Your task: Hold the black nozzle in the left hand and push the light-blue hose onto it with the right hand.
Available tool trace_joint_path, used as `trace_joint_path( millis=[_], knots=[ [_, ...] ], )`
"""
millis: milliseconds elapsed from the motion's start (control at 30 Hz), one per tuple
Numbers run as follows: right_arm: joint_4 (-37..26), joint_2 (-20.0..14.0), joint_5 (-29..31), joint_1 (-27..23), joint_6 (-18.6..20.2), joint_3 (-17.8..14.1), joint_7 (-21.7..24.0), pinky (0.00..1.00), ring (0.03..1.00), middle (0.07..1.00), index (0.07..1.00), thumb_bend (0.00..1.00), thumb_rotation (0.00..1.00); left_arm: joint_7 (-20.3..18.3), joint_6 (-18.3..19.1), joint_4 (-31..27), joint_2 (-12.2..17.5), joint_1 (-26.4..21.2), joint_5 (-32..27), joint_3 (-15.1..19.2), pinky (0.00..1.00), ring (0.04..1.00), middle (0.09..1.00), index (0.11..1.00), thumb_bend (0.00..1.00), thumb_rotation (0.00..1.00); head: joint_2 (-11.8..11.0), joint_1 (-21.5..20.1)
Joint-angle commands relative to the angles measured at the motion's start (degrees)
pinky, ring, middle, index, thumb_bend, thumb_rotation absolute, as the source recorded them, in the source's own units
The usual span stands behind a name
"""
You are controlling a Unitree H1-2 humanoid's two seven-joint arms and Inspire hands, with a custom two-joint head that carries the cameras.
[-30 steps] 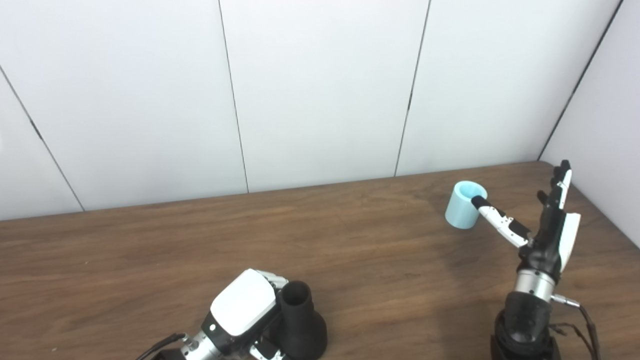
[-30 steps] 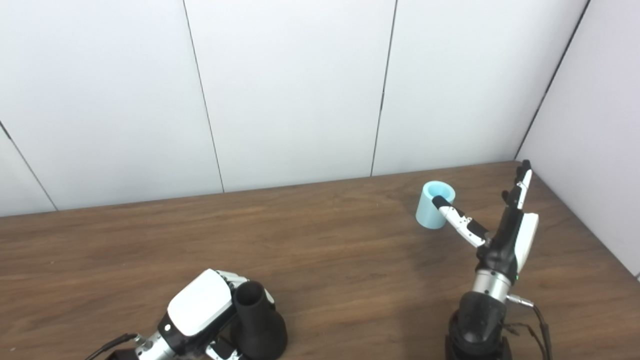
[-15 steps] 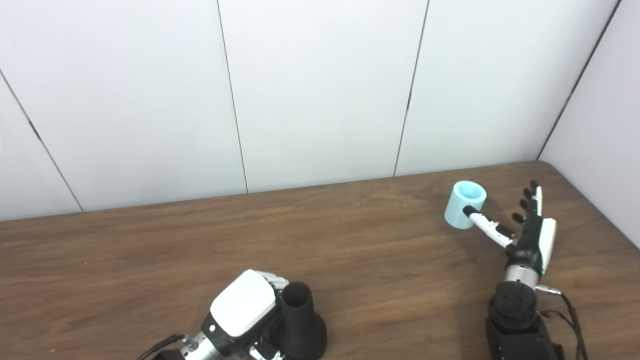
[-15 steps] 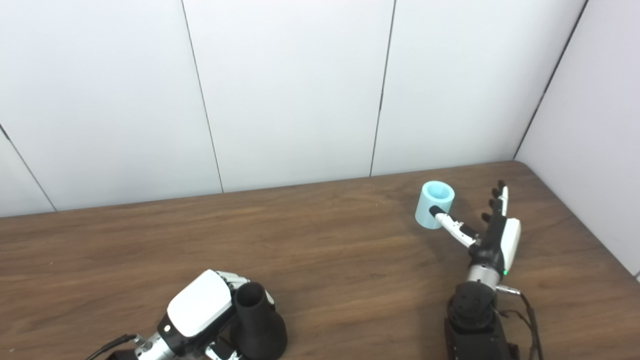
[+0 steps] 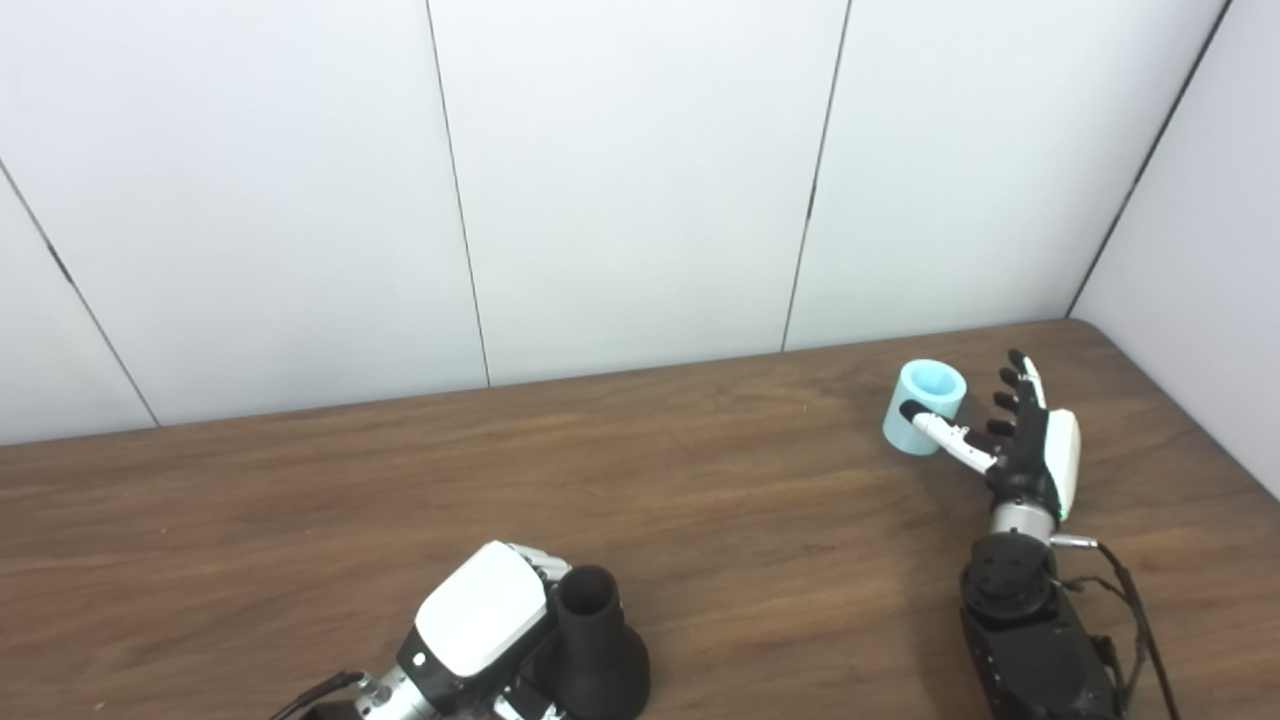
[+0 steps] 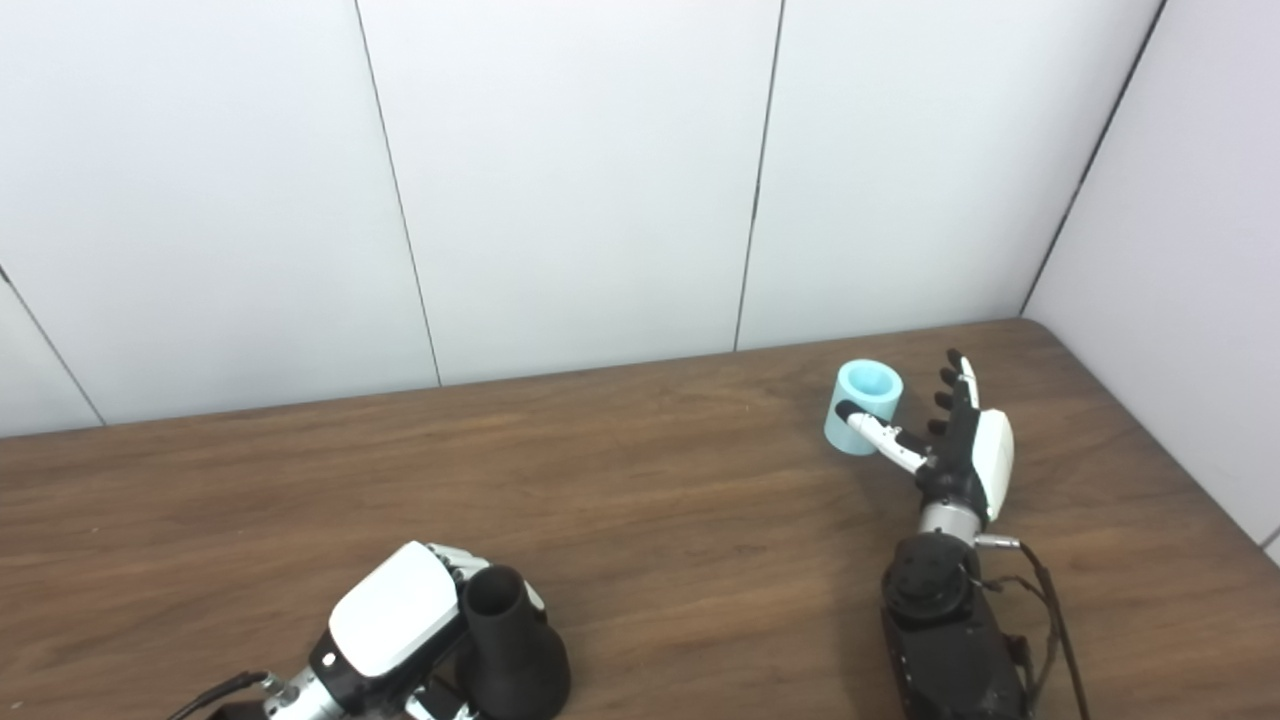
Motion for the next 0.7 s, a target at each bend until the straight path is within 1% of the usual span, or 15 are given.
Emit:
trace_joint_path(
  millis=[0, 200, 300, 367, 467, 500, 567, 600, 667],
  knots=[
    [1.5, -0.1, 0.0, -2.0, 0.7, 1.3, 1.0, 0.71, 0.829, 0.874, 0.886, 1.0, 0.38, -1.9, -1.1, 1.3, 0.8, 2.6, 2.8, -2.6, 0.33, 0.384, 0.42, 0.513, 0.5, 0.0, 0.1, 0.0],
    [2.9, -0.4, 0.3, -2.9, 1.3, 1.7, 0.5, 0.7, 0.812, 0.853, 0.87, 1.0, 0.33, -2.6, -1.1, 1.0, 0.9, 3.0, 3.0, -2.2, 0.33, 0.383, 0.423, 0.514, 0.5, 0.0, 0.1, 0.1],
    [2.9, -0.4, 0.5, -2.7, 1.0, 1.7, 0.5, 0.66, 0.778, 0.824, 0.847, 1.0, 0.29, -2.6, -1.1, 0.7, 1.0, 3.2, 2.8, -2.2, 0.32, 0.379, 0.421, 0.515, 0.5, 0.0, 0.2, 0.1],
    [2.9, -0.8, 0.3, -2.5, 0.7, 2.3, 1.3, 0.67, 0.775, 0.813, 0.836, 1.0, 0.28, -2.9, -1.1, 0.5, 1.1, 3.3, 2.5, -2.1, 0.32, 0.387, 0.424, 0.524, 0.5, 0.0, 0.2, 0.1],
    [2.8, -1.5, 0.7, -2.1, 0.3, 3.5, 3.1, 0.65, 0.755, 0.796, 0.829, 1.0, 0.28, -3.0, -1.1, 0.5, 1.3, 3.3, 2.6, -2.3, 0.33, 0.388, 0.424, 0.517, 0.5, 0.0, 0.2, 0.1],
    [2.5, -1.7, 0.6, -2.0, 0.7, 3.9, 3.5, 0.57, 0.678, 0.736, 0.811, 1.0, 0.3, -2.9, -1.1, 0.6, 1.3, 3.3, 2.6, -2.3, 0.31, 0.378, 0.426, 0.524, 0.5, 0.0, 0.2, 0.1],
    [2.0, -1.9, 0.4, -1.8, 1.3, 4.5, 4.0, 0.52, 0.638, 0.705, 0.8, 1.0, 0.31, -2.5, -1.1, 0.7, 1.4, 3.2, 2.8, -2.4, 0.3, 0.373, 0.427, 0.526, 0.5, 0.0, 0.2, 0.1],
    [1.9, -2.0, 0.5, -1.7, 1.6, 4.7, 4.2, 0.47, 0.587, 0.658, 0.784, 1.0, 0.31, -2.3, -1.1, 0.7, 1.4, 3.2, 2.9, -2.5, 0.29, 0.37, 0.427, 0.526, 0.5, 0.0, 0.2, 0.4],
    [1.7, -2.1, 0.7, -1.7, 1.9, 4.9, 4.5, 0.43, 0.548, 0.626, 0.77, 1.0, 0.32, -2.2, -1.1, 0.6, 1.5, 3.3, 3.0, -2.5, 0.29, 0.369, 0.428, 0.528, 0.5, 0.0, 0.2, 0.4]
  ],
)
